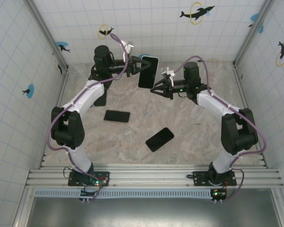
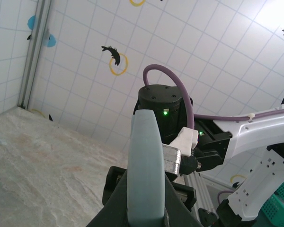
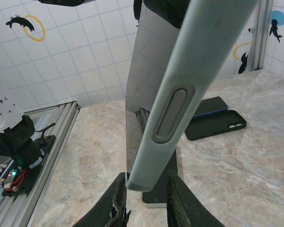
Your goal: Take the phone out of the phone case
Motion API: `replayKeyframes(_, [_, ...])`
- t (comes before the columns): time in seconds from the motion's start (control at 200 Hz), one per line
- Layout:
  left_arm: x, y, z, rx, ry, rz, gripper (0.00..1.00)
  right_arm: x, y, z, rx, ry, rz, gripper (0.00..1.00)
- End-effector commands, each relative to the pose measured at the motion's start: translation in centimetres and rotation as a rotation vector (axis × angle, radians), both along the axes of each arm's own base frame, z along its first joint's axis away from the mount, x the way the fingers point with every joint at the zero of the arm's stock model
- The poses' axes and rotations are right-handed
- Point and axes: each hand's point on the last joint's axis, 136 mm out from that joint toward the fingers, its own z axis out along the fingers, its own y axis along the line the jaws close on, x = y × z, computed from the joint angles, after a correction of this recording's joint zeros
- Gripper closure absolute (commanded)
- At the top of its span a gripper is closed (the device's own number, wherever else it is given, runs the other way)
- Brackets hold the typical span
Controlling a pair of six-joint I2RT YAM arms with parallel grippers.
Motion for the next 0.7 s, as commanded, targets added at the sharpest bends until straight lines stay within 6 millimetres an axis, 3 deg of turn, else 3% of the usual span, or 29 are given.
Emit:
replayKeyframes(0.0, [-1.74,0.62,2.87,-0.036,-0.09,-0.036,1.0,0.5,0.55,1.83,0.033,-0.056,0.017,0.74])
replayKeyframes(0.47, [-1.95,0.52,2.37,-0.03,-0.075,-0.046,1.0,0.33,0.7,2.35,0.064,-0.039,0.029,0.72])
replayKeyframes(0.691, [-1.98,0.58,2.64,-0.033,-0.076,-0.043,1.0,0.23,0.75,1.72,0.047,-0.028,0.039,0.76])
